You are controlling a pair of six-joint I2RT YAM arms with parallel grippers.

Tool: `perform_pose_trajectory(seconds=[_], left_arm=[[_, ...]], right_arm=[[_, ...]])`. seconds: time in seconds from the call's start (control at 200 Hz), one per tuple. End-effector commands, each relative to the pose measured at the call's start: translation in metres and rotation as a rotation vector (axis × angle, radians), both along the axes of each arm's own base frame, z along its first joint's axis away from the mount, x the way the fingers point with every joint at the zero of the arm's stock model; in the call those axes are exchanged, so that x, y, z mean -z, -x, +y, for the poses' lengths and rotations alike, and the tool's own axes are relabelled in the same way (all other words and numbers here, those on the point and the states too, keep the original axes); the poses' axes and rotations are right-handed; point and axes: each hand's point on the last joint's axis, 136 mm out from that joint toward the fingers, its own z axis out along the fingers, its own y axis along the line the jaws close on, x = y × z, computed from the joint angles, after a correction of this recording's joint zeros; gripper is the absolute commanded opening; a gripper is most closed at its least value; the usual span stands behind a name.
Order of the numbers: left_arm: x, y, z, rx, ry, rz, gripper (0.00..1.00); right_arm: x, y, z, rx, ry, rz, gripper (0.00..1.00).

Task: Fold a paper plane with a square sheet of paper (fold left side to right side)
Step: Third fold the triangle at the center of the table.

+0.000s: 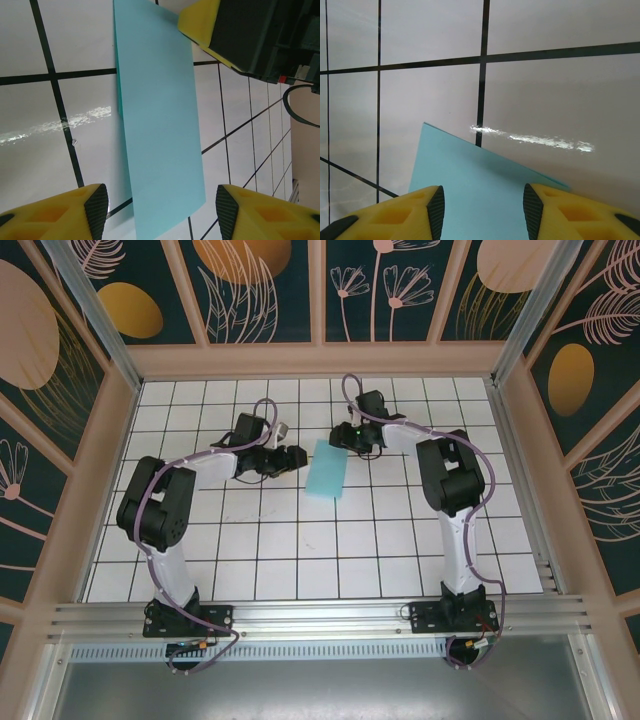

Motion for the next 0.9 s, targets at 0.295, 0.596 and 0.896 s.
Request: perform_pose_trajectory(seconds=[0.295, 0.596, 0.896], left_arm=[[0.013, -0.014, -0.021, 0.040, 0.034, 0.042, 0.61], [0.032, -0.019, -0.033, 0.060, -0.003, 0.072, 0.61], [0.045, -0.018, -0.041, 0.075, -0.035, 0.093, 0.61]], right_arm=[[0.029, 0.017, -0.015, -0.014, 0.027, 0.057, 0.41], [0.030, 0.022, -0.014, -0.020, 0.008, 0.061, 0.41], [0.030, 0.024, -0.012, -0.023, -0.006, 0.064, 0.41]])
